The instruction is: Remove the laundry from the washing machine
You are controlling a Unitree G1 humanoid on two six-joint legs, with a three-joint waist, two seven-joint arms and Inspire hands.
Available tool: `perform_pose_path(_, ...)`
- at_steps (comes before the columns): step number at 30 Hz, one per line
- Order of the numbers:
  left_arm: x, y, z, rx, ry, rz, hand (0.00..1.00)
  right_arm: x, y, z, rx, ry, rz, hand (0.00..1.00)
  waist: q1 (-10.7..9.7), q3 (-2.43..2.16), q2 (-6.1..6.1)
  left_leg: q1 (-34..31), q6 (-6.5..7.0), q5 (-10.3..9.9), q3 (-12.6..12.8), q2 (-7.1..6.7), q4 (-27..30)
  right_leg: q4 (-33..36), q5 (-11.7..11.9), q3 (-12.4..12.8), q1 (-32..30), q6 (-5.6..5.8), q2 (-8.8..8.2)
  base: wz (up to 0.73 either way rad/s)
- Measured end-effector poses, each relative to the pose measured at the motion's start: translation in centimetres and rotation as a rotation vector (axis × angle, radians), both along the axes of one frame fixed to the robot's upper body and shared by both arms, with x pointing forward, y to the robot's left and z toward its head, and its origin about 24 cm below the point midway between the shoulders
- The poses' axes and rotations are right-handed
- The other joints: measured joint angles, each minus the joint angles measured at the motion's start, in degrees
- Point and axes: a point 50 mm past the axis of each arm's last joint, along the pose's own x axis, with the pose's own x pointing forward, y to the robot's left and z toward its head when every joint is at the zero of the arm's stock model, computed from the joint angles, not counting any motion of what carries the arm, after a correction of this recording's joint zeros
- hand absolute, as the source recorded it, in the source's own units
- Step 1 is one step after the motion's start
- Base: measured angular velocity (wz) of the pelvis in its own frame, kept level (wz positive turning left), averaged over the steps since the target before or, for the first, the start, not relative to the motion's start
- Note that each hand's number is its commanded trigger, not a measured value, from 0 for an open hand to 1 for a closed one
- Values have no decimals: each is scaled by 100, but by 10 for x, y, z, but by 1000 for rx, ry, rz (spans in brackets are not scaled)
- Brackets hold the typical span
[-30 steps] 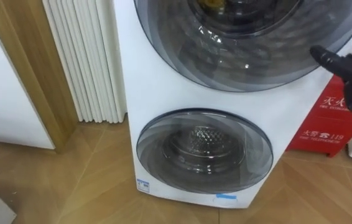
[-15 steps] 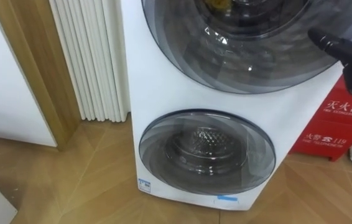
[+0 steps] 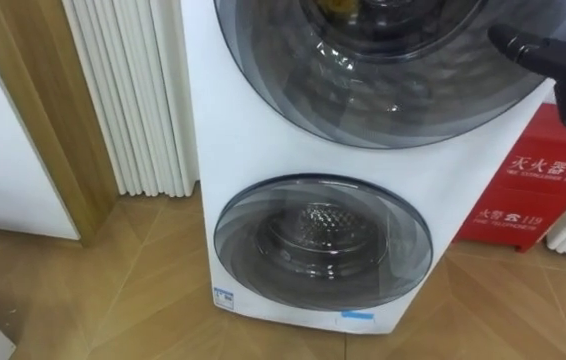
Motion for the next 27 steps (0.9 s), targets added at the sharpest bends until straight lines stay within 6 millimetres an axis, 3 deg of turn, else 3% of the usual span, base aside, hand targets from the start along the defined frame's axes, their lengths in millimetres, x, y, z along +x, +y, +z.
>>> perform_pose_path(4, 5, 2, 1, 7, -5, -18, 0, -1, 9, 5, -36, -15, 21, 0, -54, 1, -26, -7, -1, 1, 57, 17, -7, 2, 0, 20, -41, 0, 8, -10)
perform_pose_path(9, 7, 2, 1, 15, -2, -44, 0, -22, 23, 1, -117, -64, 60, 0, -56, -1, -22, 32, -1, 0, 37, 24, -16, -3, 1, 188, -67, -1, 15, -16)
perform_pose_path(12, 7, 0, 0, 19, -7, -43, 0, -31, 30, -8, -123, -66, 80, 0, -47, -2, -18, 187, -1, 0, 39, 29, -72, -4, 1, 304, 20, -1, 26, -14)
perform_pose_path(20, 12, -5, 0, 24, -29, -39, 0, -56, 46, -22, -122, -131, 125, 0, -79, 2, 66, 196, -4, -2, 91, 32, -71, -11, 1, 318, 8, -1, 27, -4)
perform_pose_path(27, 6, -7, -2, 24, -19, -44, 0, -74, 55, -53, -125, -76, 255, 0, -126, 2, 166, 150, -21, -15, 163, 63, -79, 29, 38, 325, -46, -41, 33, -4)
